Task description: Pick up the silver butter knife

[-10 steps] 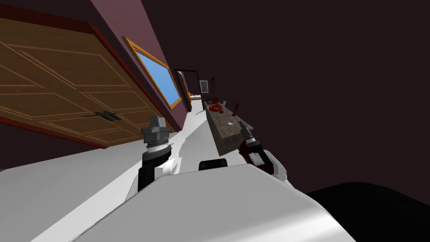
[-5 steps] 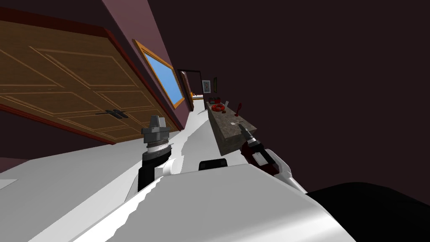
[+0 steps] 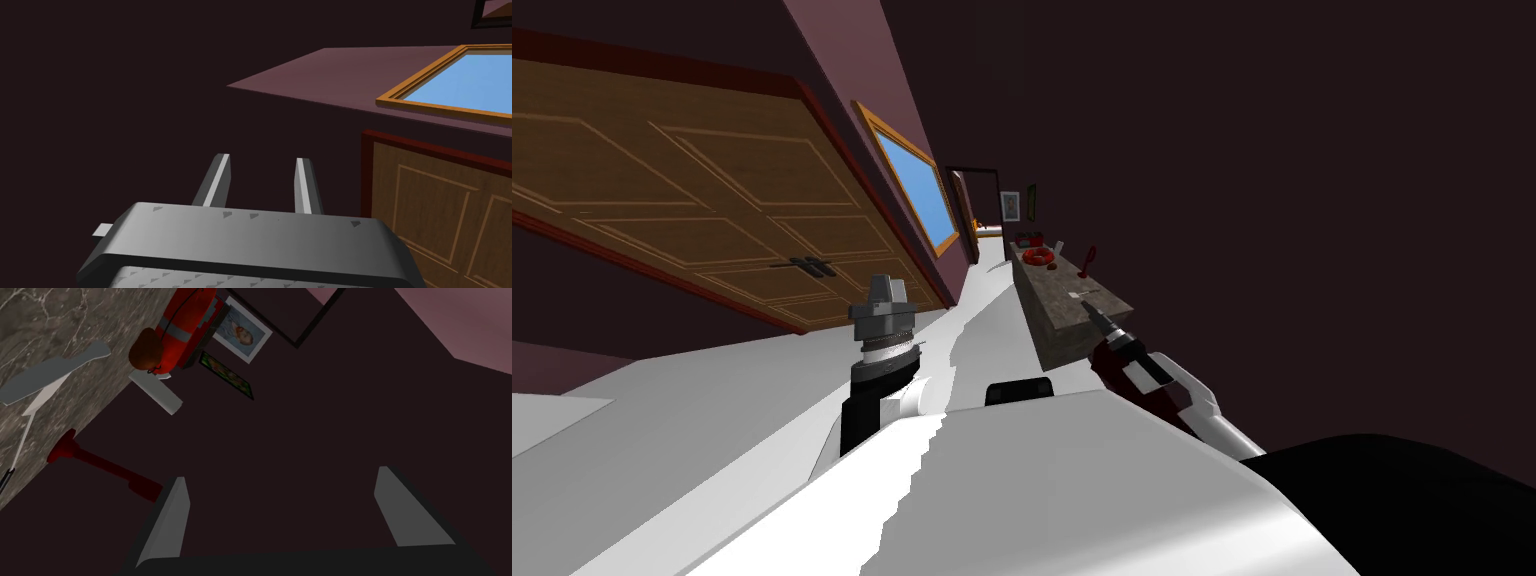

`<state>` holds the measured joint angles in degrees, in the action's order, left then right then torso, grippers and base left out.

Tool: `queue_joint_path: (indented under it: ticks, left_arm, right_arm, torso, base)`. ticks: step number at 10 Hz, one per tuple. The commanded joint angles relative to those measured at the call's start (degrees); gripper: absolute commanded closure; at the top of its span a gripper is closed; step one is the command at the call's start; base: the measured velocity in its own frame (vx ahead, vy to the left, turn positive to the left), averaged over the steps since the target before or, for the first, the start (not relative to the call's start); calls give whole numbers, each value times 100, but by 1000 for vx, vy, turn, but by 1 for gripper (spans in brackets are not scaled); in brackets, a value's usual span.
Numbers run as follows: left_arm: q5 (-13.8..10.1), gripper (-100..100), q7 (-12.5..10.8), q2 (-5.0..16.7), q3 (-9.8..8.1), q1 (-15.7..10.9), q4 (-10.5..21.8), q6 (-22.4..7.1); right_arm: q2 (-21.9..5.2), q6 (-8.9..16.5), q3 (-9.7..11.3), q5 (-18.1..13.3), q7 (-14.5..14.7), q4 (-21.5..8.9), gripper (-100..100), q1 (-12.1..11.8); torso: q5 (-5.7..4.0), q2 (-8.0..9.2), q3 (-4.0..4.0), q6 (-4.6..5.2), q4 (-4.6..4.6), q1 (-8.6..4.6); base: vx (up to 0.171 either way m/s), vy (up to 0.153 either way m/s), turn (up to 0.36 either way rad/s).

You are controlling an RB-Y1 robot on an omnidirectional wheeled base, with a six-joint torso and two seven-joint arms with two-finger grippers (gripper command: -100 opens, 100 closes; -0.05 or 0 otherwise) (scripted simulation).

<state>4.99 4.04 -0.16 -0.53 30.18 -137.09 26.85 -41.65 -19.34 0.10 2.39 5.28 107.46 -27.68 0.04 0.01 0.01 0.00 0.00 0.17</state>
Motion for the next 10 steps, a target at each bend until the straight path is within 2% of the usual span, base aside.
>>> queue_joint_path:
  ticks: [1, 2, 3, 4, 7, 8, 9, 10]
  left_arm:
    - [0, 0, 0, 0, 0, 0, 0, 0]
    - [0, 0, 0, 0, 0, 0, 0, 0]
    - [0, 0, 0, 0, 0, 0, 0, 0]
    - [0, 0, 0, 0, 0, 0, 0, 0]
    - [0, 0, 0, 0, 0, 0, 0, 0]
    - [0, 0, 0, 0, -1, 1, 0, 0]
    - [0, 0, 0, 0, 0, 0, 0, 0]
    - [0, 0, 0, 0, -1, 1, 0, 0]
  right_arm:
    - [-232, 105, -12, 19, -19, 6, -100, -67]
    - [-424, 241, 23, 37, -54, -169, -100, -70]
    - [-536, 241, 23, 37, -54, -169, -100, -70]
    - [-739, 377, 67, 50, -92, -335, -100, -73]
    - [-1129, 513, 120, 57, -133, -490, -100, -77]
    - [-1367, 649, 181, 57, -177, -634, -100, -82]
    - [-1413, 649, 181, 57, -177, -634, -100, -82]
    - [-1652, 783, 252, 51, -224, -766, -100, -88]
  torso:
    - [0, 0, 0, 0, 0, 0]
    - [1, 2, 1, 3, 1, -2]
    - [0, 0, 0, 1, 0, -2]
    - [0, -1, -1, 2, 0, -4]
    - [0, -6, -3, 1, -1, -6]
    - [-1, -3, -2, 3, -1, -8]
    - [-1, -5, -3, 0, -1, -6]
    - [-1, -5, -3, 3, -1, -9]
  base:
    - [-2, 46, 52]
    - [6, 48, 83]
    - [6, 41, 59]
    - [3, 52, 128]
    - [13, 36, 71]
    - [16, 40, 137]
    - [18, 26, 59]
    - [28, 28, 121]
